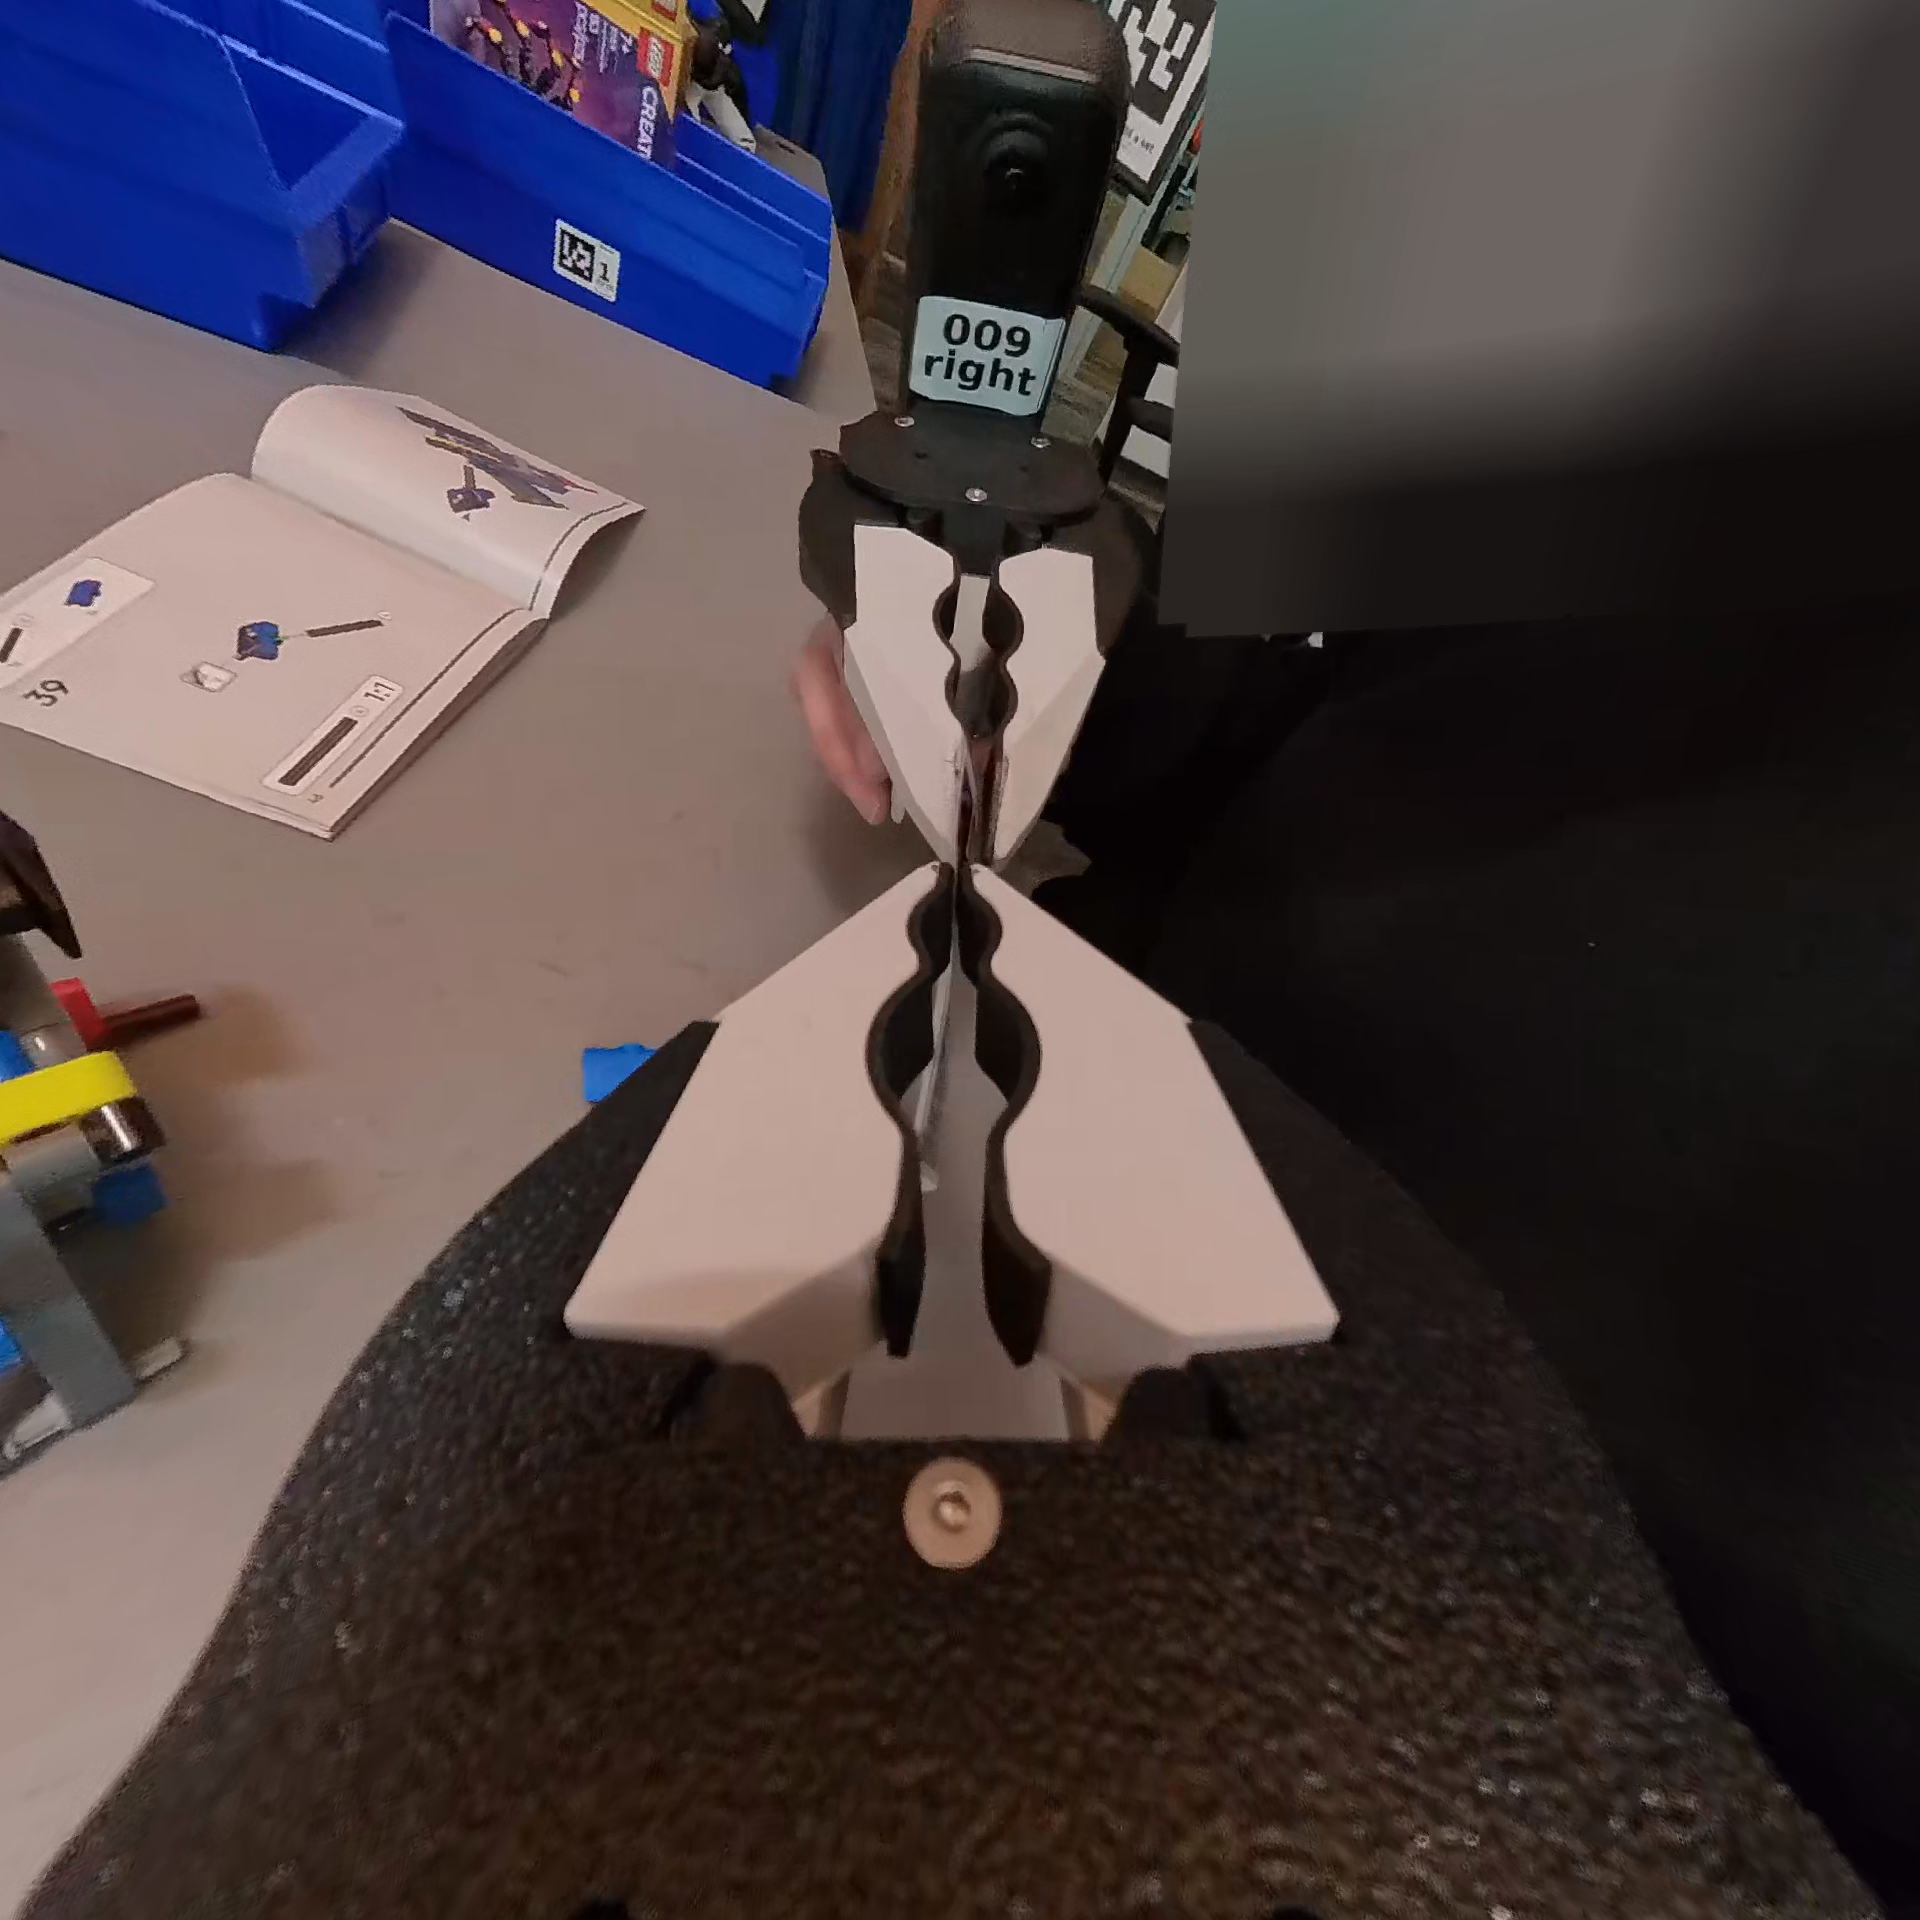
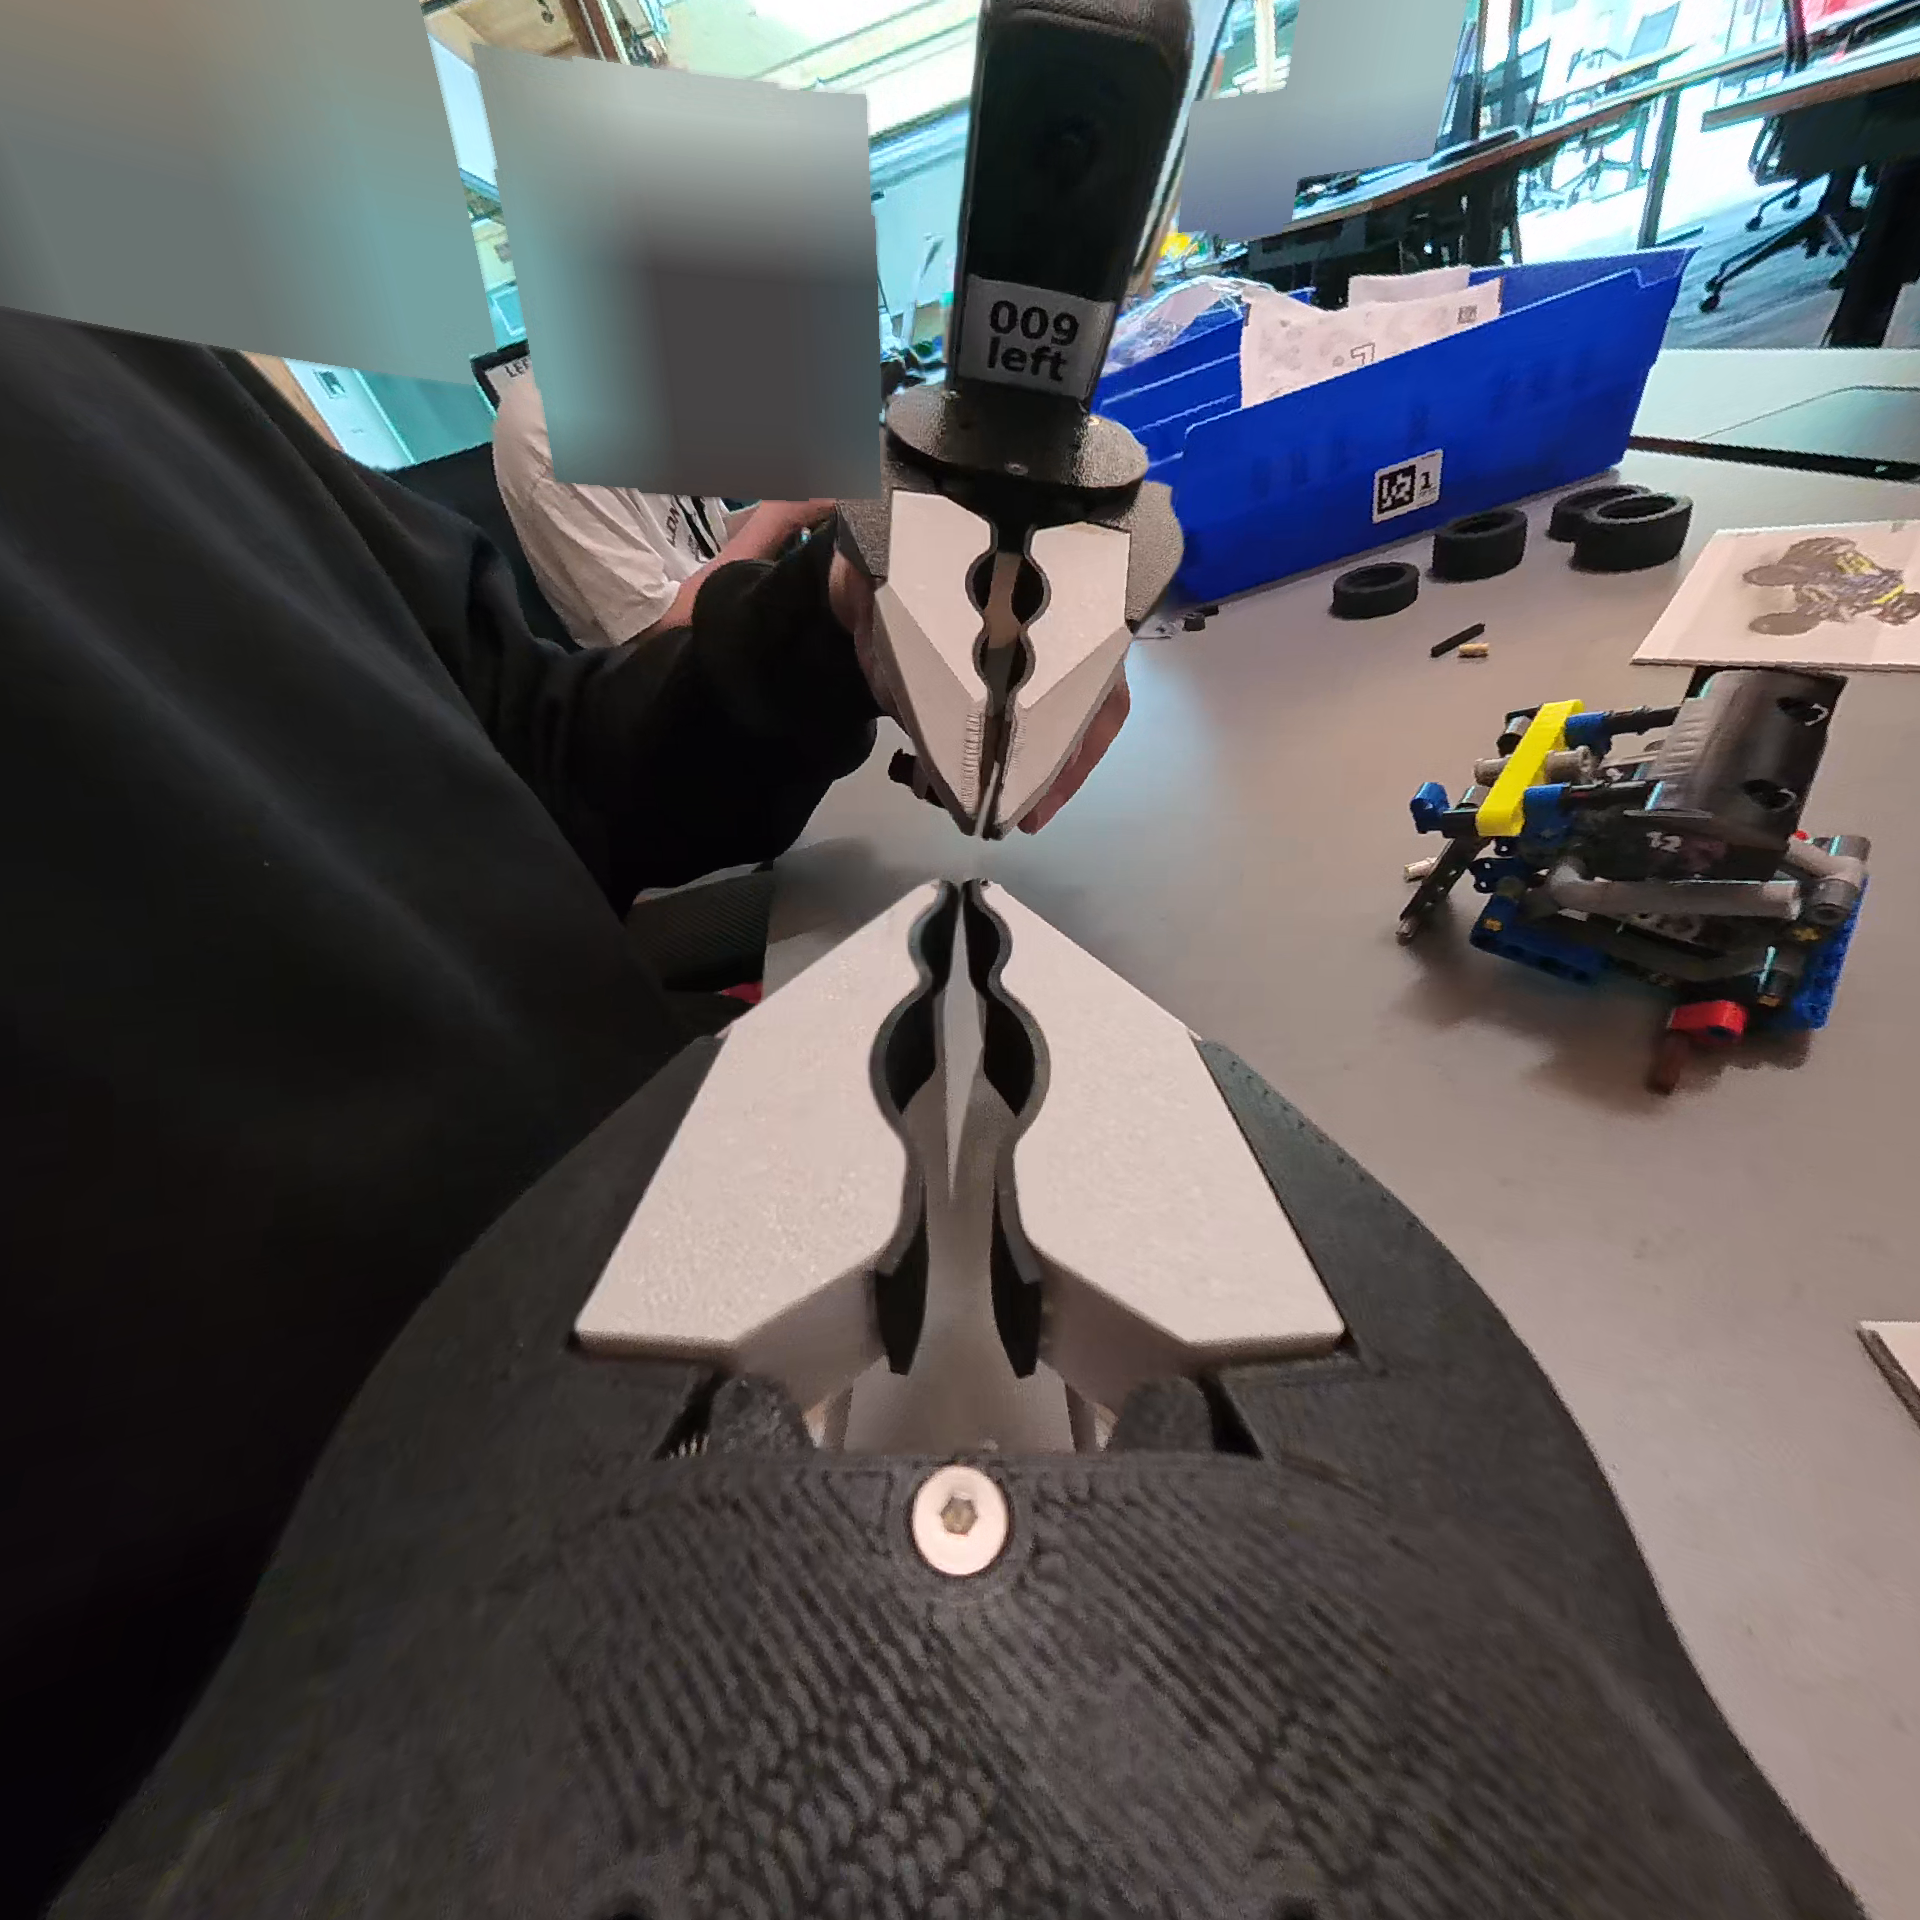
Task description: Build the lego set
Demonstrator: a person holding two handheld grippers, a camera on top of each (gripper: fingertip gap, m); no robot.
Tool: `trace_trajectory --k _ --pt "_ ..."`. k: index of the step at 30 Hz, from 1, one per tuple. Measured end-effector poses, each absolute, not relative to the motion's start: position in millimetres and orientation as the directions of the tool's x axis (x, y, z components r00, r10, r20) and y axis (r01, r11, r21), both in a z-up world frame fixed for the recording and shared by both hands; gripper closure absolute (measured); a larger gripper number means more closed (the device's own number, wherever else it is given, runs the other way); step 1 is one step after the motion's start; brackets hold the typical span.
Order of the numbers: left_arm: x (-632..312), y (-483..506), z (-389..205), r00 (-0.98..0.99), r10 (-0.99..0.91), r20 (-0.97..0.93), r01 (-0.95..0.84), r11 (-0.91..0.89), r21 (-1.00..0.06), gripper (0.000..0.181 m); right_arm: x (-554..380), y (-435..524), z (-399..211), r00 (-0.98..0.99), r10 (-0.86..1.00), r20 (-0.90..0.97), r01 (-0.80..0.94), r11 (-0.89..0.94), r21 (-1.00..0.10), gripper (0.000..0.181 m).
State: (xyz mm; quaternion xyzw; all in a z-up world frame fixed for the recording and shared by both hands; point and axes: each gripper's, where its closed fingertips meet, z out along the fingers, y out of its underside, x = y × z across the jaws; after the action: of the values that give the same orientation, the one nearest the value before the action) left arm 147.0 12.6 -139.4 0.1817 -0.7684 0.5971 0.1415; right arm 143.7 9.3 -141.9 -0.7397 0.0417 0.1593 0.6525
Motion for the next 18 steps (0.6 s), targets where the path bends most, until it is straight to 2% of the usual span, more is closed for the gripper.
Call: trace_trajectory --k 5,9,13,18 --pt "151.6 8.8 -145.5 -0.897 -0.123 0.425 -0.443 0.232 -0.866 0.181 150.8 5.9 -148.9 0.94 0.118 -0.319 -0.299 -0.164 -0.94 0.181" --pt "166.0 8.3 -150.0 -0.917 -0.197 0.346 -0.386 0.234 -0.892 0.181 165.5 3.4 -158.0 0.902 0.038 -0.429 -0.417 -0.171 -0.893 0.181" --pt "190.5 18.8 -143.5 -0.93 -0.359 0.08 -0.187 0.275 -0.943 0.172 184.5 -3.3 -165.7 0.826 -0.083 -0.558 -0.564 -0.115 -0.818 0.181" --pt "182.0 8.2 -135.8 -0.898 -0.345 -0.271 0.117 0.408 -0.905 0.164 190.4 -6.8 -172.0 0.723 -0.126 -0.68 -0.688 -0.042 -0.724 0.181"
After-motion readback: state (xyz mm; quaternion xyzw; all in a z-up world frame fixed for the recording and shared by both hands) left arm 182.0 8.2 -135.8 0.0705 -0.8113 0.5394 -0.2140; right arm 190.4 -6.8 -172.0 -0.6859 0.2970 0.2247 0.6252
